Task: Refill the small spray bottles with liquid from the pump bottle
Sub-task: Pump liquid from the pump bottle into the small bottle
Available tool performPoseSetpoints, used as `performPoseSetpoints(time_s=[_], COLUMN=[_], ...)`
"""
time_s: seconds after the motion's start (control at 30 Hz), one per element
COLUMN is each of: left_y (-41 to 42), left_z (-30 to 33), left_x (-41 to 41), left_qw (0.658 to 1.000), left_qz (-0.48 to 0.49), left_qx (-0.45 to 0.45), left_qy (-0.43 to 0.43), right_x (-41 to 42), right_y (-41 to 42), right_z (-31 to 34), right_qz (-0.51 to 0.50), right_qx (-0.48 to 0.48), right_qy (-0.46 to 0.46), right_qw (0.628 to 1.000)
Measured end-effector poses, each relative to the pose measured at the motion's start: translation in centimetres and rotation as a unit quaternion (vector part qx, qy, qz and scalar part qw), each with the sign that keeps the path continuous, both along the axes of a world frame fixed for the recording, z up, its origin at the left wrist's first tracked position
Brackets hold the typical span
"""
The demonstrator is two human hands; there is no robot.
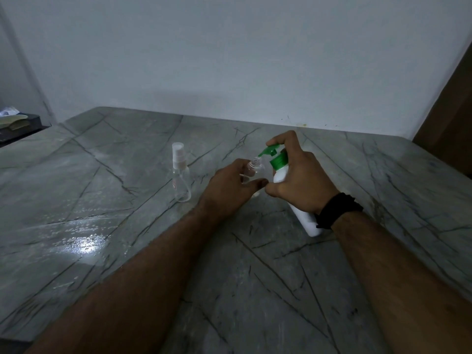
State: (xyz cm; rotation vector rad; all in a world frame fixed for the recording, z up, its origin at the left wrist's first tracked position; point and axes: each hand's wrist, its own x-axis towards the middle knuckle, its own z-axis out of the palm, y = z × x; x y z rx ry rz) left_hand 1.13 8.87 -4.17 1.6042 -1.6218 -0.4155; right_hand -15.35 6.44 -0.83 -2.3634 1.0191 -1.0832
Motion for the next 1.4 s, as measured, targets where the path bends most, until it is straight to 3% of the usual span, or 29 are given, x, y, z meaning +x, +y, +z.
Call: performPoseSetpoints(time_s=[1.4], left_y=[-0.07], left_z=[-0.16], left_x=[0.16], left_qw=[1.0], left_qz=[-0.001], left_qx=[-0.006], left_qy=[0.007], right_x=[-0.08], right_y=[0.6], right_z=[0.24], right_qz=[-0.019], right_qx=[-0.011], right_qy=[-0.001], right_qw=[1.0])
